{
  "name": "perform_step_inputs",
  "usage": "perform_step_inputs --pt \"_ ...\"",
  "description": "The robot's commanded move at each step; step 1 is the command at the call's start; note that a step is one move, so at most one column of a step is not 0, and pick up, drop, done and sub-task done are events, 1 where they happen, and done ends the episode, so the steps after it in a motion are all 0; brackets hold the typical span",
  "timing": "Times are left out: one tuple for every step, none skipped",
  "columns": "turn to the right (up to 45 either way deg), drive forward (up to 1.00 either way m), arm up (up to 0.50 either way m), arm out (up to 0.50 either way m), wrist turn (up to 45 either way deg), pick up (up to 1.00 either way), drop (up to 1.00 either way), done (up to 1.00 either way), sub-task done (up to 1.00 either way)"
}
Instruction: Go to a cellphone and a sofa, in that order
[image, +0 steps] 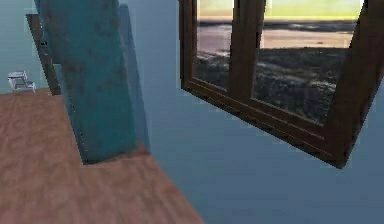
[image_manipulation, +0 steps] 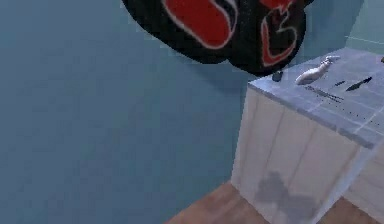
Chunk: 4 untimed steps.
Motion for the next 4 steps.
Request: perform_step_inputs --pt "0.0 0.5 0.0 0.0 0.0 0.0 0.0 0.0 0.0" --pt "-30.0 0.0 0.0 0.0 0.0 0.0 0.0 0.0 0.0" --pt "0.0 0.45 0.0 0.0 0.0 0.0 0.0 0.0 0.0" --pt "-45.0 0.0 0.0 0.0 0.0 0.0 0.0 0.0 0.0"
